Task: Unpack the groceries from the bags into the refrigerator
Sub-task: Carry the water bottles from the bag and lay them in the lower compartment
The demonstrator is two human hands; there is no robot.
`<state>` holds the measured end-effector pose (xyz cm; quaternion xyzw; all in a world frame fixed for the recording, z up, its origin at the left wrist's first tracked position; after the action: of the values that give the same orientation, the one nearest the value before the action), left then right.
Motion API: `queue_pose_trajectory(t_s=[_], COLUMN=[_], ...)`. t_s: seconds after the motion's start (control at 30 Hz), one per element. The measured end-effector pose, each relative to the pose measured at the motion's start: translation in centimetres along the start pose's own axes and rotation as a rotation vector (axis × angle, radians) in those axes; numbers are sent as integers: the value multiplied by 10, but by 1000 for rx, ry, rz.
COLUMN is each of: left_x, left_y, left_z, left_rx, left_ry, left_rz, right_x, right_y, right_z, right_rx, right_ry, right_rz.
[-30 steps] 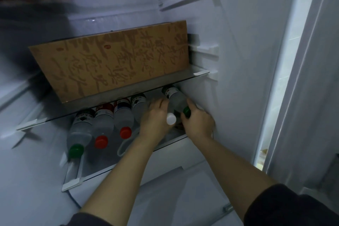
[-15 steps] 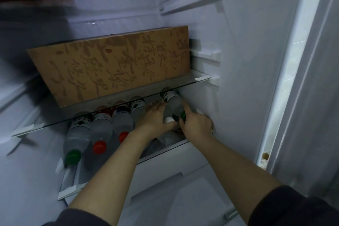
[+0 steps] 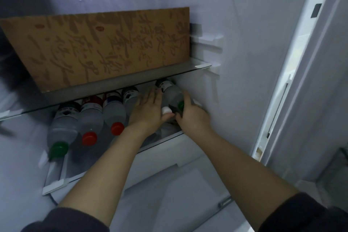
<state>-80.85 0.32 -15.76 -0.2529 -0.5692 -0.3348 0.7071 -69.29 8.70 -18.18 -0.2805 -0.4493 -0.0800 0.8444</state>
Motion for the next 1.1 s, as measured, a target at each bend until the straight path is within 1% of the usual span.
queue_pose_trajectory(t_s=[0.03,0.1,0.17,0.2,0.33,0.47,0.53,0.6,0.73,0.83,0.93,1.03,1.1], left_x=[2,5,6,7,3,-5,-15,-28,-56,-73,-86,-85,-77], left_y=[0,0,-3,-3,9,32,47,66,120,168,209,250,280], left_z=[-2,-8,-20,-28,-77,-149,-187,-226,-311,-375,-431,-478,-502], left_rx=[-6,-25,-23,-28,-52,-52,-19,2,-32,-59,-87,-149,-223], left_ry=[50,148,190,210,300,332,286,206,43,-114,-248,-329,-349], left_rz=[35,53,-12,-56,-184,-408,-492,-541,-569,-558,-570,-563,-573], right_x=[4,10,13,15,19,26,29,35,63,97,138,183,215], right_y=[-3,-6,-9,-11,-13,-8,-1,11,44,72,97,114,121], right_z=[-8,-27,-47,-57,-108,-175,-212,-254,-352,-434,-514,-589,-628], right_rx=[-1,19,63,85,130,132,101,68,-1,-60,-192,-346,-426], right_ry=[39,122,175,173,58,-68,-143,-205,-279,-266,-265,-296,-265], right_rz=[19,-18,-31,-17,21,35,38,1,-91,-202,-296,-323,-351])
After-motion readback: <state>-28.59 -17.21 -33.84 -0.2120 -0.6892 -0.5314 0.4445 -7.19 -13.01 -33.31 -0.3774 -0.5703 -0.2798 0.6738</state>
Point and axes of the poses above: each hand's wrist, its own z-axis towards the middle knuckle, its own x-axis out of the back of the hand, y = z × x, the point moved 5 cm from there along z, towards the middle knuckle, and after that the axes turned 14 degrees about x, right-handed, at the moved point
